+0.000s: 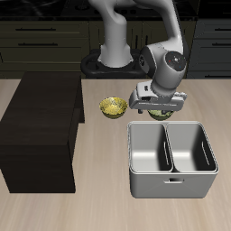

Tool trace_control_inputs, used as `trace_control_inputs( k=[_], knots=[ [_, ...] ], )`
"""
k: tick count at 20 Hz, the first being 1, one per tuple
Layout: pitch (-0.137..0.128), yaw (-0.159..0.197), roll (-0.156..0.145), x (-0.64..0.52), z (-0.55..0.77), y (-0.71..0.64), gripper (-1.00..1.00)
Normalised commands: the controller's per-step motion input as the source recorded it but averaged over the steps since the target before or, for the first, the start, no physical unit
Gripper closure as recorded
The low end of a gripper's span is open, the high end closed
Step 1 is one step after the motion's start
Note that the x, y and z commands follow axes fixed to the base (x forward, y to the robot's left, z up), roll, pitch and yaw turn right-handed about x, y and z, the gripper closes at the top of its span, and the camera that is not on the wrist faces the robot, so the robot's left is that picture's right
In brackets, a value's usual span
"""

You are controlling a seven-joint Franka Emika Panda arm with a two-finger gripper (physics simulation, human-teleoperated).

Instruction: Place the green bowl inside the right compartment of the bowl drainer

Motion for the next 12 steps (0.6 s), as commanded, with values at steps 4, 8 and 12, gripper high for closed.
trace_control_inputs(
  k=[4, 8, 12],
  knots=[
    [0.037, 0.004, 0.019, -0.01, -0.20, 0.05, -1.00],
    [0.018, 0.006, 0.001, -0.03, -0.12, 0.02, -1.00],
    [0.026, 0.015, 0.098, -0.09, -0.24, 0.14, -1.00]
  ],
)
